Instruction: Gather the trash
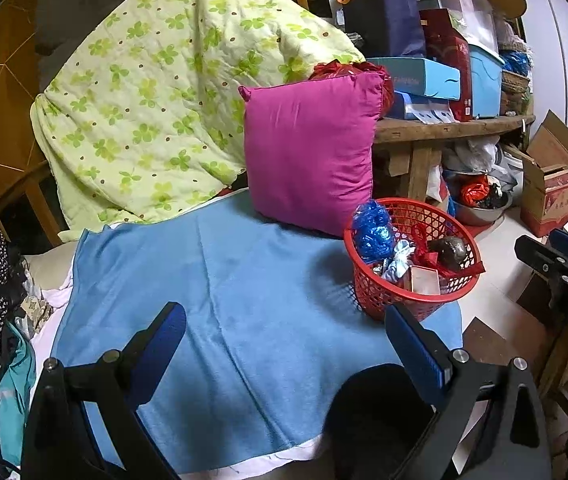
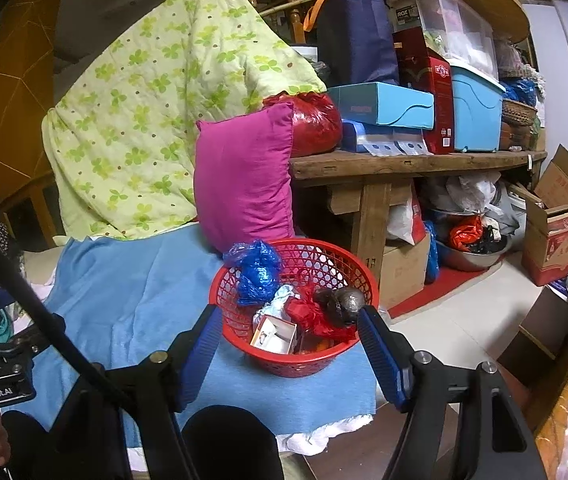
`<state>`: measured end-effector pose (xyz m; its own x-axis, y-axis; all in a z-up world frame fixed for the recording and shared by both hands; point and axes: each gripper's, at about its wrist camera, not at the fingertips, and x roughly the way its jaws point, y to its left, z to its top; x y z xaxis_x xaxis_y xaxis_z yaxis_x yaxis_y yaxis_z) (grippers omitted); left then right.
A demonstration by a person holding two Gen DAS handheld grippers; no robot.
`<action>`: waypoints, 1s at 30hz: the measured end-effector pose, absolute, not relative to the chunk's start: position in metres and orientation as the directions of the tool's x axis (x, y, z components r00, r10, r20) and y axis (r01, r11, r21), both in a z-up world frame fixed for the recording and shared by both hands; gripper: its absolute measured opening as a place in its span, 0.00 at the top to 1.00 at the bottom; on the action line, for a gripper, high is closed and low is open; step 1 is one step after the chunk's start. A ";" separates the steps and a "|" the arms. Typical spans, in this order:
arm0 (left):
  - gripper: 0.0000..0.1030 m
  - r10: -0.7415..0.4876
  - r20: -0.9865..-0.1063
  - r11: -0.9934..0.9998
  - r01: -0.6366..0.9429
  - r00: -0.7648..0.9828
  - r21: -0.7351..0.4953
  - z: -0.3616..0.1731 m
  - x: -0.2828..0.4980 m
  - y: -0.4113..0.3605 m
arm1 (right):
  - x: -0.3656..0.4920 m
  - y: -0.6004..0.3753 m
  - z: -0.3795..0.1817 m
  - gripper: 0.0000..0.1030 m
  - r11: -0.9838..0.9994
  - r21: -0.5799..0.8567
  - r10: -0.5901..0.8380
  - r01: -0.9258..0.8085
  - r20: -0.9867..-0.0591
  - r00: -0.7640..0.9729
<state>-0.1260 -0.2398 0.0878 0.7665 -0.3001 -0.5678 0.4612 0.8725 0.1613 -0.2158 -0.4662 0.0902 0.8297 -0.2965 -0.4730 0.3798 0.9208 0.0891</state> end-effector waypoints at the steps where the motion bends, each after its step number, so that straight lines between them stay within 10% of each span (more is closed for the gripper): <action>1: 0.03 -0.300 -0.568 0.872 0.462 0.767 0.163 0.087 -0.127 -0.241 | -0.216 -0.467 0.090 0.29 0.921 0.089 -0.296 0.380 -0.474 0.829; 30: 0.03 -0.313 -0.571 0.857 0.485 0.759 0.175 0.086 -0.134 -0.245 | -0.215 -0.472 0.085 0.29 0.917 0.078 -0.306 0.392 -0.491 0.815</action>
